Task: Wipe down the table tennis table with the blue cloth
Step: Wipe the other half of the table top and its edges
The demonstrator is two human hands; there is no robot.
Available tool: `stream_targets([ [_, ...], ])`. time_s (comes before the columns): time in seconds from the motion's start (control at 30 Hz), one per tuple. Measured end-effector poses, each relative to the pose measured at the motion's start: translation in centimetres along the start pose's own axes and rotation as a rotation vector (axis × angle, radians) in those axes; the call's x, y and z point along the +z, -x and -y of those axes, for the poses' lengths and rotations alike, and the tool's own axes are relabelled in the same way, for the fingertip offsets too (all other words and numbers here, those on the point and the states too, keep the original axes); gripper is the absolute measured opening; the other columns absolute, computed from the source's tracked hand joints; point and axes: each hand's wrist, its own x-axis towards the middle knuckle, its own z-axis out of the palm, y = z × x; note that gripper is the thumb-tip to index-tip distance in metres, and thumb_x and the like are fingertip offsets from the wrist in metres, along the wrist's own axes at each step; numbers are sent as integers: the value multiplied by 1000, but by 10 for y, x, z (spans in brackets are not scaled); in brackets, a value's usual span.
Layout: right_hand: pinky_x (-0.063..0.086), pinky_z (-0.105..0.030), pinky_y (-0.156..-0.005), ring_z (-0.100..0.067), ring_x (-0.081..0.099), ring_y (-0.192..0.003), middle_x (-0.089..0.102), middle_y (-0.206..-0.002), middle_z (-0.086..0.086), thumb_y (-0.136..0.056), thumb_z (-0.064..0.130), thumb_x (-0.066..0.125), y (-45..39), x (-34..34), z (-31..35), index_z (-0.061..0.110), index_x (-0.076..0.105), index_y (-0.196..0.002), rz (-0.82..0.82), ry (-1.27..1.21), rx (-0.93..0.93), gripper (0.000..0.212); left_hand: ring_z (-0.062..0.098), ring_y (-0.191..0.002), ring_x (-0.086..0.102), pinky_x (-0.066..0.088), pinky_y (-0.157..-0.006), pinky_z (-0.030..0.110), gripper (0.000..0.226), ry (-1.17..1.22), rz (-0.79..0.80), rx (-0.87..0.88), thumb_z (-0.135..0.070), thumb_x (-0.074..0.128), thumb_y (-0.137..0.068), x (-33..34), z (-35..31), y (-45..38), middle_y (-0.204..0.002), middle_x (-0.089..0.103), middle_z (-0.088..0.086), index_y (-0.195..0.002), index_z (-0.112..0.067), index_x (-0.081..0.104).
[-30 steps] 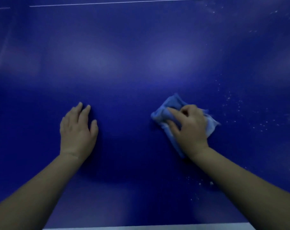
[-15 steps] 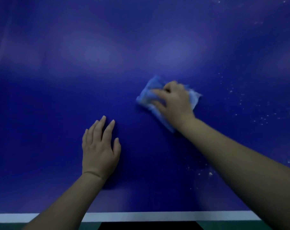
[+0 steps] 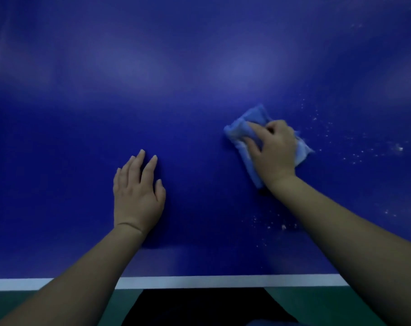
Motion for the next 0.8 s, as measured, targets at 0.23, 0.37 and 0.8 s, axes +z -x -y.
stream_targets([
  [0.23, 41, -38, -65, -28, 53, -76, 57, -86, -9, -85, 37, 64, 92, 1, 34, 21, 72, -111, 93, -79, -214, 31, 31, -144, 23, 16, -118, 52, 50, 19, 5, -13, -24, 47, -96, -1, -2, -1, -157, 29, 8, -145, -16, 41],
  [0.37, 45, -44, -66, -33, 54, -76, 57, -85, -16, -83, 28, 70, 40, -7, 7, 16, 74, -108, 19, -52, -138, 28, 27, -146, 17, 12, -120, 48, 52, 59, 56, -46, -23, 49, -97, -3, -5, 6, -159, 24, 4, -148, -18, 38],
  [0.8, 42, -41, -64, -32, 54, -74, 57, -83, -14, -80, 28, 75, 85, -25, -13, 15, 74, -107, 22, -23, -144, 29, 29, -144, 22, 18, -117, 52, 58, 20, 57, 53, -38, 28, -93, 9, -12, 54, -157, 29, 6, -146, -18, 39],
])
